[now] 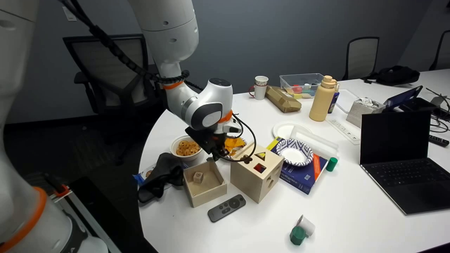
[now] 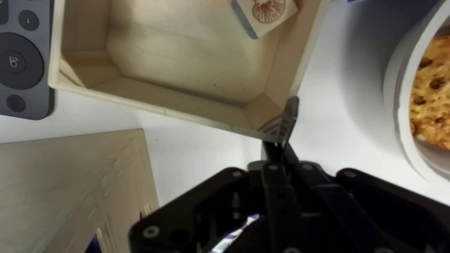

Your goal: Use the spoon to stir in the bowl

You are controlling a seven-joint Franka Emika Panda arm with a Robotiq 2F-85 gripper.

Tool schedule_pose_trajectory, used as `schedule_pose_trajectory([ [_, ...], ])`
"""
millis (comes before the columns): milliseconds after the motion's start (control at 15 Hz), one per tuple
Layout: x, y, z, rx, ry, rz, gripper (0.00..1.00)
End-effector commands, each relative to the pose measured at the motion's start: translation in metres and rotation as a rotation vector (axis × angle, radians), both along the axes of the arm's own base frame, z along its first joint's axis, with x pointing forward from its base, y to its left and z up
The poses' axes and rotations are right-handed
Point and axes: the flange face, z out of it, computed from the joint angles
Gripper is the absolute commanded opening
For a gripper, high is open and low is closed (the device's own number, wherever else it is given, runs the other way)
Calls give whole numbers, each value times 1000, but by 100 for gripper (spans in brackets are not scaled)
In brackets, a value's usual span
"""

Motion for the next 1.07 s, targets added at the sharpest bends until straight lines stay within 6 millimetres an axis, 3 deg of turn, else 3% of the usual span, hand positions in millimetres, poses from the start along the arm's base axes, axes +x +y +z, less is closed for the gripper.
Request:
schedule_pose_trajectory([
  [0,6,3,4,-6,-18,-21,1],
  [333,15,12,25,-57,-18,-61,1],
  [667,29,30,44,-198,141,-105,1],
  [1000,40,53,37,-219,301,-72,1],
])
